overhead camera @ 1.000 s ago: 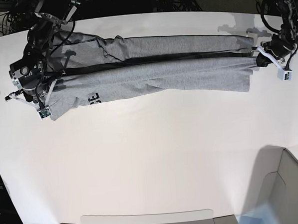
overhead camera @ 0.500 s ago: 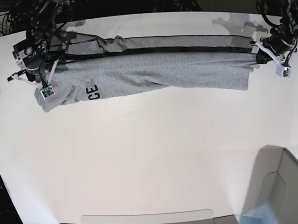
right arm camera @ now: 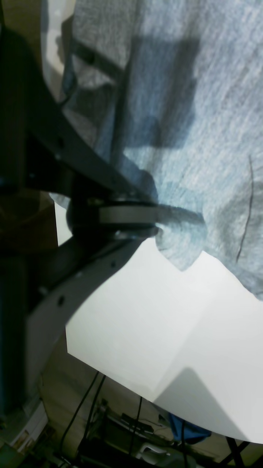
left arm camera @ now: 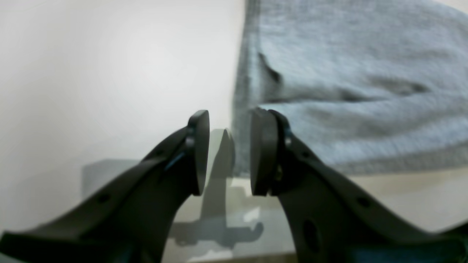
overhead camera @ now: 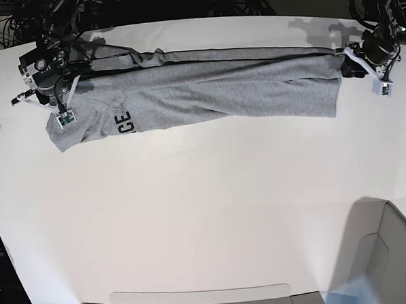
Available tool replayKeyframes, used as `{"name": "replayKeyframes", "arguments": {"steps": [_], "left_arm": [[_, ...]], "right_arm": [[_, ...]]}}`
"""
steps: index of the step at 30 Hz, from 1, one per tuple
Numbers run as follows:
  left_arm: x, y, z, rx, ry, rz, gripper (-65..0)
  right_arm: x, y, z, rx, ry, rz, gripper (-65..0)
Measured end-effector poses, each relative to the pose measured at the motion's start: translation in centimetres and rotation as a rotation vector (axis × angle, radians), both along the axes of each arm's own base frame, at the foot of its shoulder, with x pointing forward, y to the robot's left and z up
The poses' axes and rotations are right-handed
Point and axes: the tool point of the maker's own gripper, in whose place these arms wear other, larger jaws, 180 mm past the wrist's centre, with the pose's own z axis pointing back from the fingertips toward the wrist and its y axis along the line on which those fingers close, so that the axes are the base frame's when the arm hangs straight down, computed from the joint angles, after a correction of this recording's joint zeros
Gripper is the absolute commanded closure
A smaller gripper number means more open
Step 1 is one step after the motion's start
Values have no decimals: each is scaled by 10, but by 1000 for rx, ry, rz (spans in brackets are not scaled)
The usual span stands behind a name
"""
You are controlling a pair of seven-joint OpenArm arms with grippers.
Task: Fold the T-shirt properly
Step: 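Release the left gripper and regrasp the folded end of the strip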
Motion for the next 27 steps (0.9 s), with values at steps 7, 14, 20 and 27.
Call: {"name": "replayKeyframes", "arguments": {"steps": [7,14,20,27], "left_arm": [[11,-7,2,-19,14,17,-240],[25,-7,-11,-84,56,71,-284],[14,2,-39,-140,126,128,-284],[11,-21,-53,-180,139,-52,-284]], "right_arm": [[0,-1,0,-5,2,-1,-38],[1,-1,1,-5,-1,-2,-38],[0,-2,0,-8,2,-1,-38],[1,-3,1,-10,2,-1,-38]]}}
